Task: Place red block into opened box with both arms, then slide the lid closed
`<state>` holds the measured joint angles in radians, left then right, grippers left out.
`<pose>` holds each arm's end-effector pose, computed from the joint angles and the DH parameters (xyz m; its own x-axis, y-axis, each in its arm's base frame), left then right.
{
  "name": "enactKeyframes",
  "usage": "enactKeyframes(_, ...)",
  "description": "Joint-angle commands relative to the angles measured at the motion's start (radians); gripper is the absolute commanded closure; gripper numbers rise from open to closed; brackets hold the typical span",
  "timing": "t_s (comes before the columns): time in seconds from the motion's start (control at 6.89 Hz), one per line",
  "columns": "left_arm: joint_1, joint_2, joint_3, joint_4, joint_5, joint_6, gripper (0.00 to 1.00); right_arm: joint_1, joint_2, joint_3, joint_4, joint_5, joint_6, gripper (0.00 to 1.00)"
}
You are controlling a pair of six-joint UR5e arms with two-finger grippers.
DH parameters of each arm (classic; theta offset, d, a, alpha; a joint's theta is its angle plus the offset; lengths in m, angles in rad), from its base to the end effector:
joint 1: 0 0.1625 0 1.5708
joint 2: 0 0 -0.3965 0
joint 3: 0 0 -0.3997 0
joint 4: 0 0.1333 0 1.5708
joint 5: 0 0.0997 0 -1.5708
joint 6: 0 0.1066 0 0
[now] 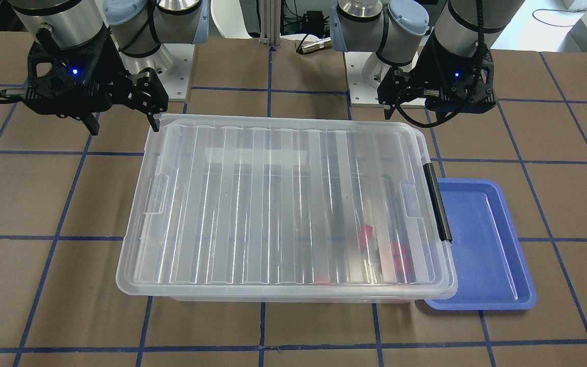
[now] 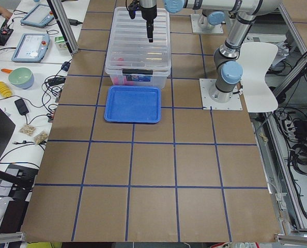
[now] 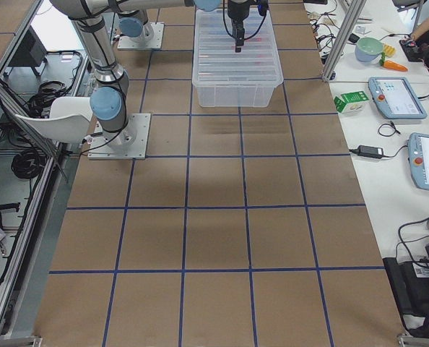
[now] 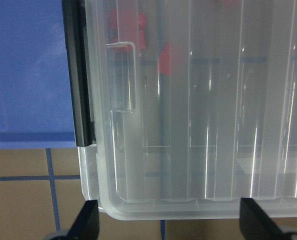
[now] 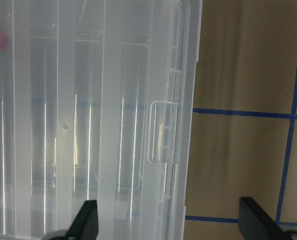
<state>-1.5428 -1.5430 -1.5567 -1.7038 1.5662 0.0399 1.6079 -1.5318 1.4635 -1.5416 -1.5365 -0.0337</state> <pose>-0.1204 -0.4815 0.4604 -0.9999 0.0113 0.0082 0.0120 0.9958 0.0907 0.1561 -0.5126 0.4834 -0.9969 -0.0720 -0.0329 -0.0707 0.9967 -0.0402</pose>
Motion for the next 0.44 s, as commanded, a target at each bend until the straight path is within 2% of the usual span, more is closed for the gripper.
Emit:
enactKeyframes(0.0,0.0,0.0,0.0,0.0,0.0,0.0,0.0,0.0,-0.001,0.0,0.0,-0.004,0.0,0.0)
enactKeyframes(0.29,0.0,0.0,0.0,0.0,-0.002,0.0,0.0,0.0,-0.001,0.0,0.0,-0.005,0.0,0.0)
